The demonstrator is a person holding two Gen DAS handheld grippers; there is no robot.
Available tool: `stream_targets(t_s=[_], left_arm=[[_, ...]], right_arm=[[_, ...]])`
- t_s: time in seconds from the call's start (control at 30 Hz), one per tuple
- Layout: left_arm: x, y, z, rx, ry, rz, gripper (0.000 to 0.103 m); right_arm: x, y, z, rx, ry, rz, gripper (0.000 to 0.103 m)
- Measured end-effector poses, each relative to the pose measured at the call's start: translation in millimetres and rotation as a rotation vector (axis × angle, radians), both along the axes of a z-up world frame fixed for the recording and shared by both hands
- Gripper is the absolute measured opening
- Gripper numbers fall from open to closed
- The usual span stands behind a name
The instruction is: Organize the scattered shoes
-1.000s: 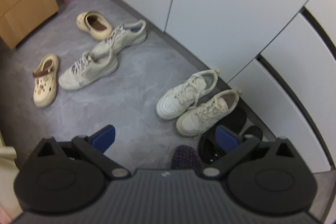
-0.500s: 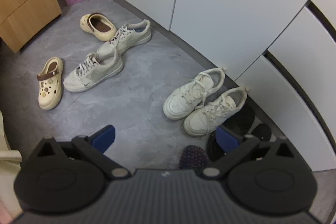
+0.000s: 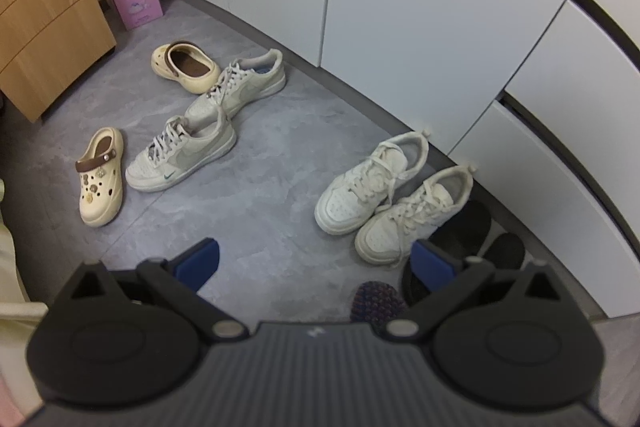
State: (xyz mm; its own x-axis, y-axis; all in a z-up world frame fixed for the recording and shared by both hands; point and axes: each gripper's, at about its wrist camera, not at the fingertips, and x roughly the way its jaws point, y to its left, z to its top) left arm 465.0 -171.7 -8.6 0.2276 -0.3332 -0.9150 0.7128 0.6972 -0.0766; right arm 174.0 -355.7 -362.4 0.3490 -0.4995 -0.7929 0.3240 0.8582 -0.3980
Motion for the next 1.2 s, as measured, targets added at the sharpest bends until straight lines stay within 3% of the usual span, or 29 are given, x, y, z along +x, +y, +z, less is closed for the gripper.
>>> stream_targets(t_s=[0.1, 0.2, 0.43, 0.6, 0.83, 0.93, 1.07, 1.2], left_arm=[[1.7, 0.4, -1.1, -0.006, 0.019, 0.007, 0.103], [3.0, 0.3, -2.2, -0.001, 0.02, 0.013, 0.103], [14.1, 4.7, -1.1, -0.04, 0.033, 0.032, 0.103], [21.1, 9.6, -2.0, -0.054, 0.01, 0.067, 0.103], [28.2, 12.5, -16.4, -0.019, 0.016, 0.094, 0.103], [34.3, 15.8, -16.2, -0.039, 0.056, 0.108, 0.103], [44.0, 21.9, -9.3, -0.058, 0.041, 0.127, 0.103], [55.7, 26.7, -3.9, -0.052, 0.011, 0.144, 0.103]], right_arm=[[-1.3, 0.3, -11.5, -0.026, 0.101, 0.025, 0.102], [-0.8, -10.5, -15.9, -0.028, 0.125, -0.031, 0.102], [-8.2, -32.7, -18.2, 0.084, 0.108, -0.079, 0.103], [-9.5, -13.2, -10.6, 0.054, 0.098, -0.131, 0.103], [-12.6, -15.8, 40.5, 0.163, -0.139, -0.274, 0.103], [10.0, -31.3, 89.4, 0.266, -0.337, -0.326, 0.103], [59.0, -49.5, 166.3, 0.4, -0.57, -0.323, 0.103], [123.0, -45.3, 242.2, 0.535, -0.708, -0.243, 0.103]])
